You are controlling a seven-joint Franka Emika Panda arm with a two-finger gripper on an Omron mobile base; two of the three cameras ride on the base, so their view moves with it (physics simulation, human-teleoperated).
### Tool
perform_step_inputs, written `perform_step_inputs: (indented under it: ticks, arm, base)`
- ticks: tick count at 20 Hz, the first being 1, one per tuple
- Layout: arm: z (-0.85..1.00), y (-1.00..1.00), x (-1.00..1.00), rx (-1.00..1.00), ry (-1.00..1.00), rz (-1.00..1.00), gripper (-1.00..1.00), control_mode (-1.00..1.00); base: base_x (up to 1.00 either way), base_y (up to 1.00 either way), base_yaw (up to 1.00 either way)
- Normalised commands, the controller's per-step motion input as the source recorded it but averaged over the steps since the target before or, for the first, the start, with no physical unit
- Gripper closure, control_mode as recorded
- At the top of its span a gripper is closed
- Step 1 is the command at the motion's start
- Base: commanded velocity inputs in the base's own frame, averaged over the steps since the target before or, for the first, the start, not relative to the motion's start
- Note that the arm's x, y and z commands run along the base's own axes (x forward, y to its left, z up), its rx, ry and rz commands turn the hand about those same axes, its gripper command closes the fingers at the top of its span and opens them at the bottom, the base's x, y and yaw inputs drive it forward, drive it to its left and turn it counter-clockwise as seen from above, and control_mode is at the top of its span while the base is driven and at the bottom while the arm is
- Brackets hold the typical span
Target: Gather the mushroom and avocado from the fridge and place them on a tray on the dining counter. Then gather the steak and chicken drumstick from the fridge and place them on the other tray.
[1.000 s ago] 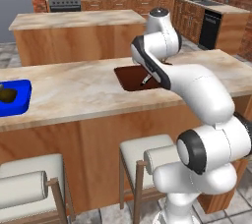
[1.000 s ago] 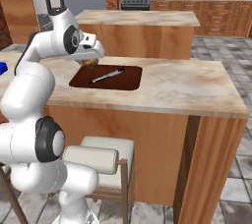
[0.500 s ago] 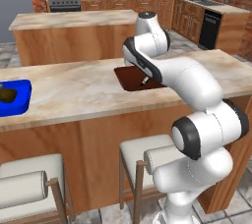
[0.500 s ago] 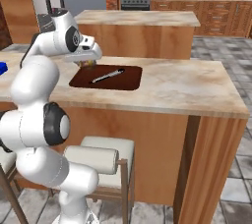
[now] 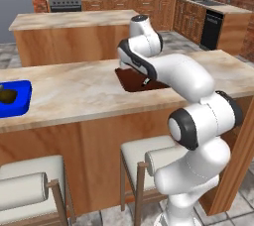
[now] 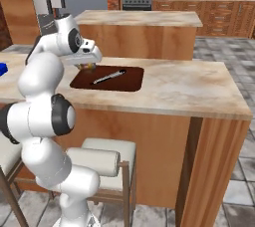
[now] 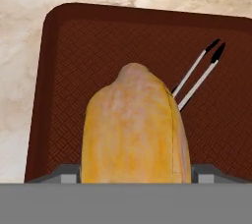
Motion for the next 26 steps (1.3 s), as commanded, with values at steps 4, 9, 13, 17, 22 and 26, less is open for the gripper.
perform_step_inputs:
  ticks: [4,9,13,17,22,26]
  arm:
    - [-0.19,0.09,0.28,0.0,0.05,0.0,1.0,-1.0]
    - [-0.19,0.12,0.25,0.0,0.05,0.0,1.0,-1.0]
    - [-0.17,0.1,0.29,0.0,0.03,0.0,1.0,-1.0]
    - [-0.21,0.12,0.3,0.0,0.05,0.0,1.0,-1.0]
    - [-0.2,0.06,0.26,0.0,0.05,0.0,1.0,-1.0]
    - [-0.2,0.05,0.26,0.0,0.06,0.0,1.0,-1.0]
  base:
    - [0.0,0.0,0.0]
    - [0.0,0.0,0.0]
    - [0.0,0.0,0.0]
    - [0.0,0.0,0.0]
    - [0.0,0.0,0.0]
    - [0.0,0.0,0.0]
